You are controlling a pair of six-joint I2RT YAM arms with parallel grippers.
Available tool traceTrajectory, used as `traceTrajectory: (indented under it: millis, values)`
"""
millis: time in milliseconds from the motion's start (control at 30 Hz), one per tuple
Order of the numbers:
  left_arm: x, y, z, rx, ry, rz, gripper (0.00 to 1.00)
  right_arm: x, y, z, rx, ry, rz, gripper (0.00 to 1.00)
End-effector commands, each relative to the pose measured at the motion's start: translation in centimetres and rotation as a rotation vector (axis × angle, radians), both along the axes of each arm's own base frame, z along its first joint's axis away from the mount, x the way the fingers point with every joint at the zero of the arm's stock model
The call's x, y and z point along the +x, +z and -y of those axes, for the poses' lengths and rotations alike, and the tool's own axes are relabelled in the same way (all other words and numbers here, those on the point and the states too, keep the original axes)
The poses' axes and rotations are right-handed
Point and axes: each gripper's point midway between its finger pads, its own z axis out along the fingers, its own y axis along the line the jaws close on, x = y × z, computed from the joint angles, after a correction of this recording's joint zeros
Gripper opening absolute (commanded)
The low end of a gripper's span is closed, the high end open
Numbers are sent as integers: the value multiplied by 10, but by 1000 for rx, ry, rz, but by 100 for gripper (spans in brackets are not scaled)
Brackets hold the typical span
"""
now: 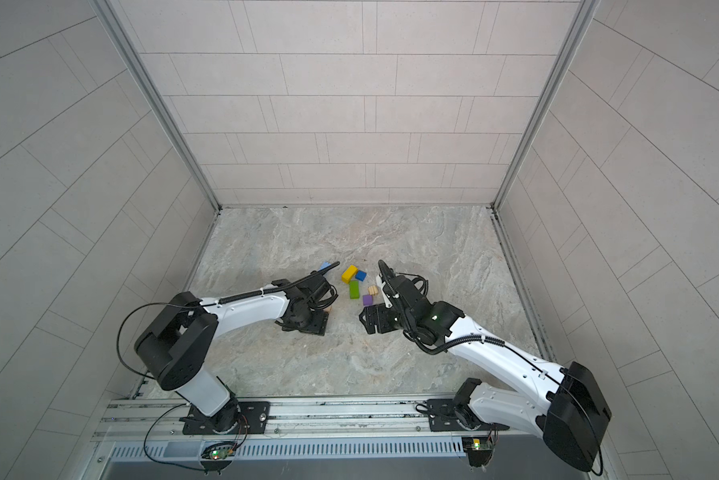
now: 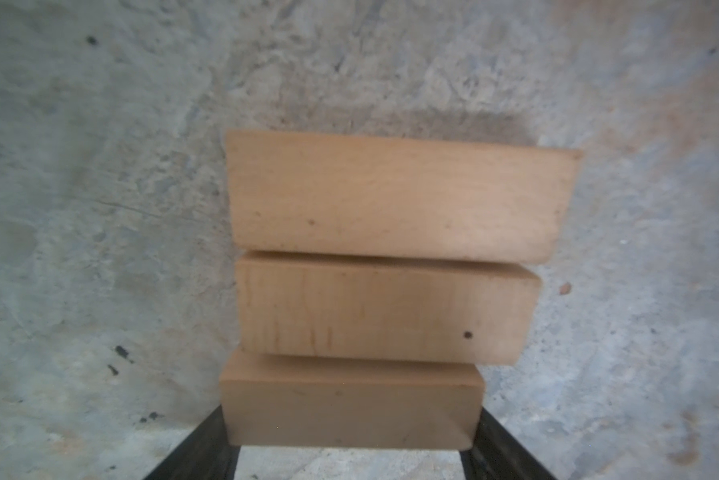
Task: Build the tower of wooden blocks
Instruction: 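Hold the third wood bar pressed on the stack with the left gripper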
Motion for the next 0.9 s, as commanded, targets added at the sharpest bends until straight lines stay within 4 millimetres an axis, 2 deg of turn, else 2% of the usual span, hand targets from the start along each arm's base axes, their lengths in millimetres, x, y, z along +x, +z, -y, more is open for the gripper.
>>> traceTrajectory:
  millis: [0,867]
  values:
    - [-2,-4,2,3,0,-6,81,3,5,1,12,-16,8,92]
    - [9,-5,7,36,-12,-2,81,2,7,1,7,-12,10,92]
